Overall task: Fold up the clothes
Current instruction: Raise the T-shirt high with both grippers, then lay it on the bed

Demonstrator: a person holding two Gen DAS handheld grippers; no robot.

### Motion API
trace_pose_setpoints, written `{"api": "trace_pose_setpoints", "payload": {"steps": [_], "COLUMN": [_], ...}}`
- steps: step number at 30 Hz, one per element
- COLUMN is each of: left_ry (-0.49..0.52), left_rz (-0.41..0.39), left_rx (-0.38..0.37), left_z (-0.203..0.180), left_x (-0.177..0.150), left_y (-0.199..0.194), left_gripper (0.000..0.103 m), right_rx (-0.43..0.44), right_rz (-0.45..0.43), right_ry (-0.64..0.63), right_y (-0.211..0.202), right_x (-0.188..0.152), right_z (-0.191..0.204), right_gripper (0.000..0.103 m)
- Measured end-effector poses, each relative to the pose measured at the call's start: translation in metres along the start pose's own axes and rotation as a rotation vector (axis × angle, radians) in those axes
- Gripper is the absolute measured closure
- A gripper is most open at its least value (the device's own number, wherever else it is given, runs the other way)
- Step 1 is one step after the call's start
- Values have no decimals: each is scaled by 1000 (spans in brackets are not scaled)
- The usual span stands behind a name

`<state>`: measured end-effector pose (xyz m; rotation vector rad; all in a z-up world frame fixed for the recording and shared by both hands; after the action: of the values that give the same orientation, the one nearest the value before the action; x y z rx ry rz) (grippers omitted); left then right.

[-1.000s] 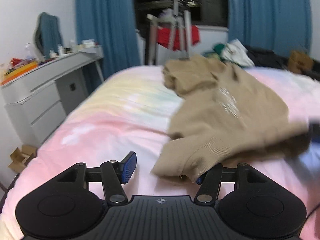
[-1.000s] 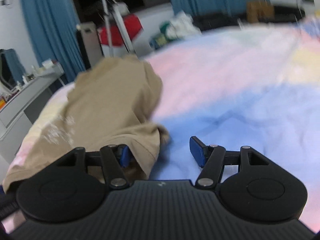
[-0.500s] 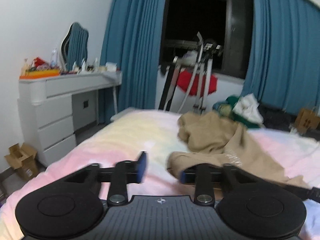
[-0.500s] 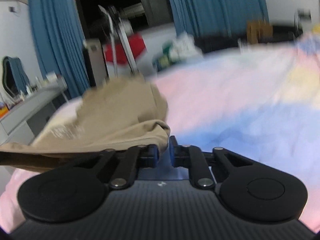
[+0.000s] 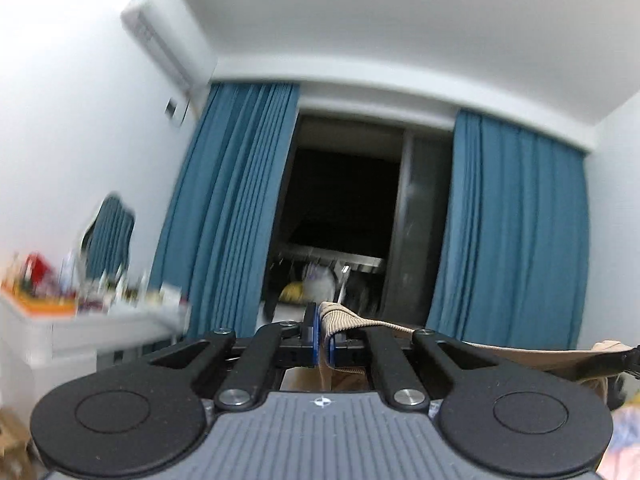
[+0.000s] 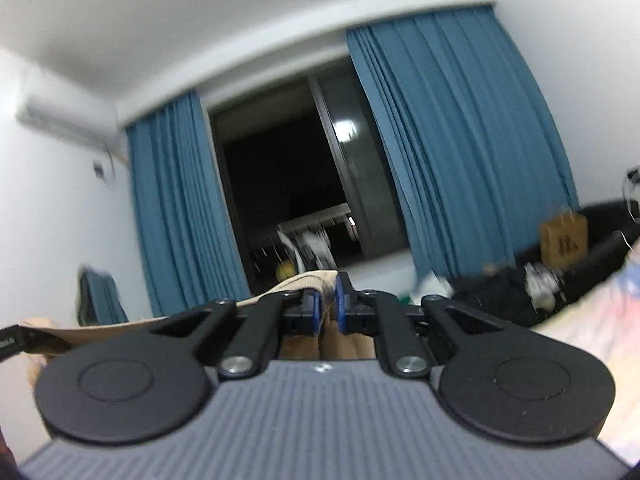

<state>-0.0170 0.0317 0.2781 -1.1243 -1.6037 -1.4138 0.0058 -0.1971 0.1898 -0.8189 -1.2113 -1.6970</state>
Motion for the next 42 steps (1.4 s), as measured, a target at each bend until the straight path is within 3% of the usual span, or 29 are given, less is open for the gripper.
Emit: {"api": "trace_pose_setpoints", "payload": {"steps": [4,7,11,14,17,23,30,35,38,42], "left_ry": [4,-6,-23,-32,-40,-3,29,56,67,96], "left_rz": [-83,-111,-142,-106,-60,66,213,346,470,625], "left_rx": [-31,-45,-64,-70,-74,-51,-9,15,32,70], "left_z": [-9,-16,-24,-29,-31,-30,-24,-19,-16,-7], "left_x": [91,134,188,189,181,90,-64,-223,-337,-463], "left_y": [-13,-26,-42,-41,-37,10,122,219,262,302], "left_gripper": [98,98,98,98,98,98,97,97,97,97], "right_rx": [58,100,135,141,129,73,-8,-65,-101,-148], "right_rz": [-109,-203,-238,-227,-175,-9,145,256,349,505], "right_ry": [-12,-57,-53,-82,-81,-64,-99,-120,-151,-194], "right_y": [-13,-38,-59,-62,-50,1,108,190,229,272], "right_x": [88,147,205,226,219,147,10,-117,-214,-334], "right_z": [25,45,61,64,54,28,-7,-53,-89,-128], "right_gripper": [92,92,92,92,92,92,92,92,92,92]}}
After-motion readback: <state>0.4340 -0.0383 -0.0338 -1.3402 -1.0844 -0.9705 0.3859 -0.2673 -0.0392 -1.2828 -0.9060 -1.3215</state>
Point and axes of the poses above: each gripper's, at about its wrist camera, not at the fingertips, and y roughly the way its jaws point, z to its left, x to its top, the point moved 3 cm from there along y, roughly the way its jaws point, and after that the axes turned 14 degrees about -z, right-handed, at the moved point
